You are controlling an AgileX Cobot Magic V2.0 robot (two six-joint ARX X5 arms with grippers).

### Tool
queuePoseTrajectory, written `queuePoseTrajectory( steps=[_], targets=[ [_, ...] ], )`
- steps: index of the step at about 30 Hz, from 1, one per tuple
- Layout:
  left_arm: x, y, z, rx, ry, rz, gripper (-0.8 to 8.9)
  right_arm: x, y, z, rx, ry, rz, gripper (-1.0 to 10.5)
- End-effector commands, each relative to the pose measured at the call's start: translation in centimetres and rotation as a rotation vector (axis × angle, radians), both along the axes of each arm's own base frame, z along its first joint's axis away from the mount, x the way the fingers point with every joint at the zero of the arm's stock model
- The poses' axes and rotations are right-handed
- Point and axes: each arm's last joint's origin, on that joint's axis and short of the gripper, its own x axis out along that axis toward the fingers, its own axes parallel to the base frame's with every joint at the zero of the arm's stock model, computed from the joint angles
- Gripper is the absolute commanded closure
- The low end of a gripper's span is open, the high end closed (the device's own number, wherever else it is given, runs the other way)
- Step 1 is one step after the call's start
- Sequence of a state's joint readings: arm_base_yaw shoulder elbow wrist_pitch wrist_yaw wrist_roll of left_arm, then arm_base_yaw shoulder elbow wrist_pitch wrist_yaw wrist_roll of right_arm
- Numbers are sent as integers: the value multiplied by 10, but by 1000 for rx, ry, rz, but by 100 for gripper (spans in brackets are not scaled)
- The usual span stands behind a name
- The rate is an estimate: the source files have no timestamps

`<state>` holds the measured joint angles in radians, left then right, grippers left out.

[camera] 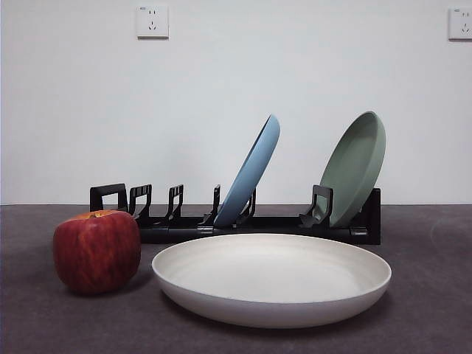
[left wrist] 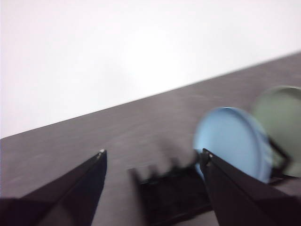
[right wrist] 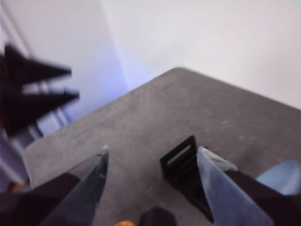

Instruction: Take the yellow plate from the plate rack,put the plate on the table,take the apple from the table,put the apple in the plate

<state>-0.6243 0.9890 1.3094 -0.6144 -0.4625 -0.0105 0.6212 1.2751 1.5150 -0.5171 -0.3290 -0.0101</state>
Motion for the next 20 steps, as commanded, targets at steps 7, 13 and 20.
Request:
queuePoseTrajectory(
  steps=[7,13,20],
  targets=[
    [-23,53,6,36,-12,223,566,4,87,-50,-217,1,172,504],
    [-46,70,10,19,-43,283,566,9,133,-97,-371,34,207,464],
    [-61,76,4,42,10,283,566,30,173,-177,-547,176,236,465]
  ],
)
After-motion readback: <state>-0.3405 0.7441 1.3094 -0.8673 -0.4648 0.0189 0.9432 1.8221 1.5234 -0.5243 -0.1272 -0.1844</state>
